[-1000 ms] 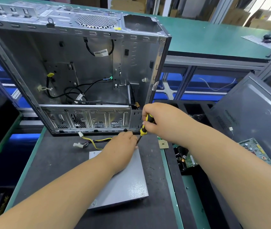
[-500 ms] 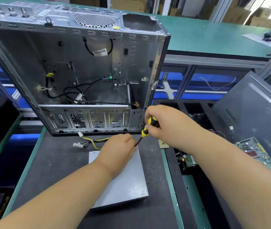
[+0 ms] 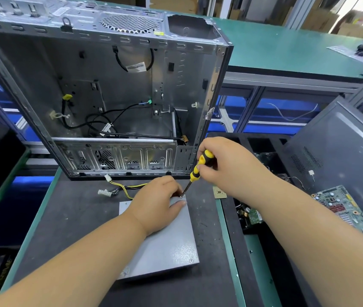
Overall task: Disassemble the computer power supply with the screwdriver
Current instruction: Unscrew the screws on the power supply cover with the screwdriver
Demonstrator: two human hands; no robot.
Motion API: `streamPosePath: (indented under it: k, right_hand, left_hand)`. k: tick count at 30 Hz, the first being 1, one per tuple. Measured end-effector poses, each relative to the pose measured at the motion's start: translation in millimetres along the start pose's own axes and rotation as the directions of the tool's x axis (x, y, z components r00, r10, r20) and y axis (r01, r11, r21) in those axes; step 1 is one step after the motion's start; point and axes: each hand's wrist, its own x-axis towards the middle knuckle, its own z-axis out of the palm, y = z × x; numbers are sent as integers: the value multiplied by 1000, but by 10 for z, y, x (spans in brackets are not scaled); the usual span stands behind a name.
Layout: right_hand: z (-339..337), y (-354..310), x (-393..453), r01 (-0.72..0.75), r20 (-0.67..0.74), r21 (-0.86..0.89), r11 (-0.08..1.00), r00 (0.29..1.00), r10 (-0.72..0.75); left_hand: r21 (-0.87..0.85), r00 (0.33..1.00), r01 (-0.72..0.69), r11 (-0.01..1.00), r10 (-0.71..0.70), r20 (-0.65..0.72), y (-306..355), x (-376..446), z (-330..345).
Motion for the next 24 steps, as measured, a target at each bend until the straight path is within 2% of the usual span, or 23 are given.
streamPosePath:
  k: [9, 16, 19, 22, 24]
  right_hand:
    - [-10, -60, 14, 27, 55, -42, 999, 998, -25]
    - [-82, -164, 5, 197, 270, -85, 977, 948, -167]
    - [-64, -188, -6, 220, 222, -140, 965, 957, -186]
    - [-6, -188, 45, 133, 134, -300, 945, 986, -96]
    - [29, -185, 78, 91, 98, -253, 963, 993, -68]
  left_hand:
    - [-98, 992, 111, 989, -103, 79, -6, 24, -20]
    - [-128, 987, 133, 983, -120, 104, 0, 44, -28]
    - [-119, 984, 144, 982, -130, 120, -1, 51, -28]
    - [-127, 978, 176, 976, -159, 133, -2, 58, -30]
    - [-151, 975, 195, 969, -175, 133, -5, 62, -34]
